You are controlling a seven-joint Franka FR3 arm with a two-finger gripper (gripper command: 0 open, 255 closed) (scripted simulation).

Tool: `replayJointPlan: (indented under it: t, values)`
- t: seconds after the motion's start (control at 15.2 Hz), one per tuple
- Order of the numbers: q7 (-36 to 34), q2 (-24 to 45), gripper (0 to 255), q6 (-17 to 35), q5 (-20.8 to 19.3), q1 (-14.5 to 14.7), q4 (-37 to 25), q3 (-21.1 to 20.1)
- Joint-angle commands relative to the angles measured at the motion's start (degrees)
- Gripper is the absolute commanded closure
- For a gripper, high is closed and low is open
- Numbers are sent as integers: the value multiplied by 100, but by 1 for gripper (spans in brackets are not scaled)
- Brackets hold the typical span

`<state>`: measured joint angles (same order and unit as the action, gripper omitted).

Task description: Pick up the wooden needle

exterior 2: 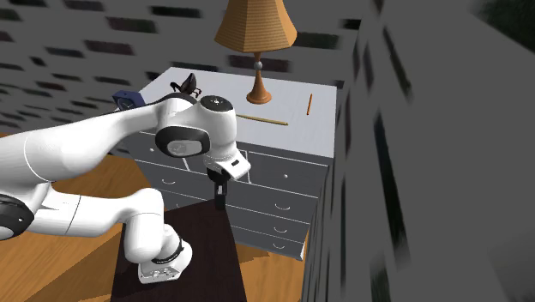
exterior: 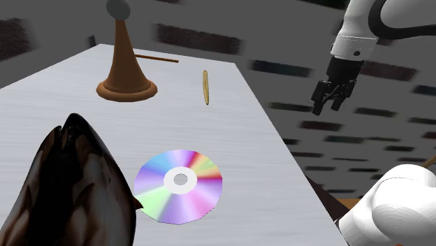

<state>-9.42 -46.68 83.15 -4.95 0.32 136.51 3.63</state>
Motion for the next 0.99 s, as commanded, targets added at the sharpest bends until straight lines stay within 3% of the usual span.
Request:
replayJointPlan:
  t: [0.0, 0.46, 0.92]
  values:
    - [0, 0, 0, 0, 0, 0, 0, 0]
    - [-1266, 836, 0, 120, 641, 121, -764, -849]
    - [-2517, 1945, 0, 196, 956, 142, -1888, -1603]
